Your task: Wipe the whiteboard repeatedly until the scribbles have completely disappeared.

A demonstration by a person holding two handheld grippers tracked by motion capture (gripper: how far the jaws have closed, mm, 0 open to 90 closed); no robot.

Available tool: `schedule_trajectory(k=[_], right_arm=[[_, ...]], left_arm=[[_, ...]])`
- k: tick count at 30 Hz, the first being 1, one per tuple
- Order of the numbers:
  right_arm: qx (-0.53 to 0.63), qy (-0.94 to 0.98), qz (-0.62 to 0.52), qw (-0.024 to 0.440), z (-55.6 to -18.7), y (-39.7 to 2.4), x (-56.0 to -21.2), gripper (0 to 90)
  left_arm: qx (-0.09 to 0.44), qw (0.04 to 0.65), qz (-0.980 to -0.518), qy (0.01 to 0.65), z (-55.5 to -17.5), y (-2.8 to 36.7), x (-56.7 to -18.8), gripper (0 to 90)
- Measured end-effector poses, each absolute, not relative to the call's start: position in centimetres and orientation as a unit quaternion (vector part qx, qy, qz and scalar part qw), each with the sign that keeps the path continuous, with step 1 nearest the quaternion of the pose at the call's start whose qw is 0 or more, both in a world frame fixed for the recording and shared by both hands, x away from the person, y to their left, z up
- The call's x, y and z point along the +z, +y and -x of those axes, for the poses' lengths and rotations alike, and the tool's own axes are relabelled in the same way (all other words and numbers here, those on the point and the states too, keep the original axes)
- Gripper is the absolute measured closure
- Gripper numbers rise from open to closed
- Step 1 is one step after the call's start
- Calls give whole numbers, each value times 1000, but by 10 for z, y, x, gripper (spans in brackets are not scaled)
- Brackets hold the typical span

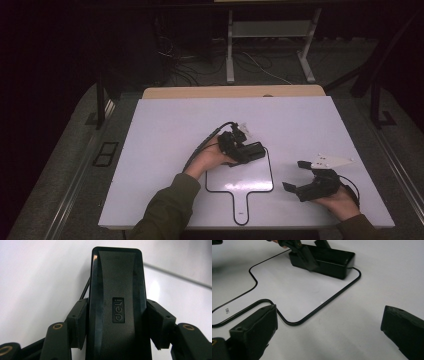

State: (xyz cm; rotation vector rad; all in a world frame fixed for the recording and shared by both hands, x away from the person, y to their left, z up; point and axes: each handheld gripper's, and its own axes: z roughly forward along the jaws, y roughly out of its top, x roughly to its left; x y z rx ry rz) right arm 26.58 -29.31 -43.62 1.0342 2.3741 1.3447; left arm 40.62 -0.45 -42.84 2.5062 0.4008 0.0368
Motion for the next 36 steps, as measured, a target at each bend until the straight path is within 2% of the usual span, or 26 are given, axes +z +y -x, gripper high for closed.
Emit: schedule_trajectory(k=[11, 15, 20, 25, 29, 36], right_arm=[[456, 810, -352, 112, -266, -292, -437, 0], [456, 810, -352, 111, -266, -292, -437, 0], [456, 810, -352, 111, -267, -291, -437, 0], [456, 810, -352, 109, -267, -290, -437, 0], [459, 809, -350, 110, -267, -292, -437, 0], [460, 810, -348, 108, -266, -292, -437, 0]], left_arm=[[13, 294, -935, 197, -397, 58, -428, 396], [13, 292, -935, 200, -396, 66, -427, 396], [14, 289, -939, 188, -398, 48, -427, 396], [17, 287, -947, 146, -402, 5, -427, 395], [12, 290, -946, 143, -405, -26, -428, 396], [10, 292, -947, 136, -408, -47, -428, 396]])
